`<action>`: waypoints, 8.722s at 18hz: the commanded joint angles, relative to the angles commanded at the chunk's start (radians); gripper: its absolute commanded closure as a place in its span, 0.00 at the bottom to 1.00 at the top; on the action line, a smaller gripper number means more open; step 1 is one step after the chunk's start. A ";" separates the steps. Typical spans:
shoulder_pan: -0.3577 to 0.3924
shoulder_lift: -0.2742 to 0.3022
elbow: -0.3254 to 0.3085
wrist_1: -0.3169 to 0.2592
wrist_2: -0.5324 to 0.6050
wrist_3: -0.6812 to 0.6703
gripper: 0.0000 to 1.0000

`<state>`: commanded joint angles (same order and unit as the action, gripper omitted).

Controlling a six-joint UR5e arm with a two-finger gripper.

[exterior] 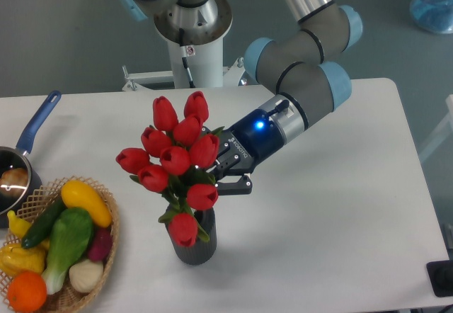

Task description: Insert the flowers into the vase

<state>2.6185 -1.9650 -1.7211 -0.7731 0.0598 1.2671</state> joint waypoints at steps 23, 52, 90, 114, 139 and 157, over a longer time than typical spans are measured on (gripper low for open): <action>0.008 -0.074 -0.015 0.006 0.000 0.060 0.81; 0.015 -0.117 -0.107 0.006 -0.002 0.228 0.81; 0.020 -0.144 -0.112 0.006 0.008 0.267 0.59; 0.055 -0.130 -0.126 0.006 0.018 0.282 0.00; 0.230 0.396 -0.044 -0.104 1.291 -0.086 0.00; 0.313 0.474 -0.005 -0.290 1.534 0.278 0.00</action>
<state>2.9315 -1.4910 -1.7257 -1.0630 1.5938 1.5447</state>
